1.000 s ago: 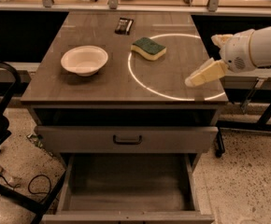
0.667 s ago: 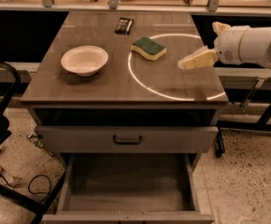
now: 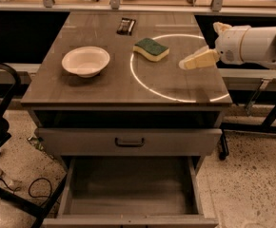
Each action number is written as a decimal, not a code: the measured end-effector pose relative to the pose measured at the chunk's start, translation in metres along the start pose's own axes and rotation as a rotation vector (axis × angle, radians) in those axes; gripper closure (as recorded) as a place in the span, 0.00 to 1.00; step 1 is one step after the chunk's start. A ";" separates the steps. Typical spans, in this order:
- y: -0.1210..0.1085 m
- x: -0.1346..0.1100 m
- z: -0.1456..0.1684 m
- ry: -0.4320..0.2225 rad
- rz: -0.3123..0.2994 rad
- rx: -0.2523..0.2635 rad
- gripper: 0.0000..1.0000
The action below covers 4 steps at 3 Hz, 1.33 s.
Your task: Pick sponge
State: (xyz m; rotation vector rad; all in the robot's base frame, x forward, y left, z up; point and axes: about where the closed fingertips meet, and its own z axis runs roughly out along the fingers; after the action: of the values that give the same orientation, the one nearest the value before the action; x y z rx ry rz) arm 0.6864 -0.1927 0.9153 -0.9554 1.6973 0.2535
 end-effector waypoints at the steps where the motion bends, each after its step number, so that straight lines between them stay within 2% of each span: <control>1: -0.002 -0.006 0.036 -0.037 0.022 -0.062 0.00; 2: -0.004 -0.017 0.096 -0.095 0.071 -0.169 0.00; 3: -0.003 -0.023 0.134 -0.128 0.105 -0.232 0.00; 4: -0.003 -0.024 0.151 -0.125 0.112 -0.232 0.00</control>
Offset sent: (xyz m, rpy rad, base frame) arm 0.1286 0.1047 -0.0243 0.2346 0.1046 0.2604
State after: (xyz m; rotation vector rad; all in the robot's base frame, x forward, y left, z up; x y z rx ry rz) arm 0.7971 -0.0927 0.8828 -0.9927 1.6317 0.5826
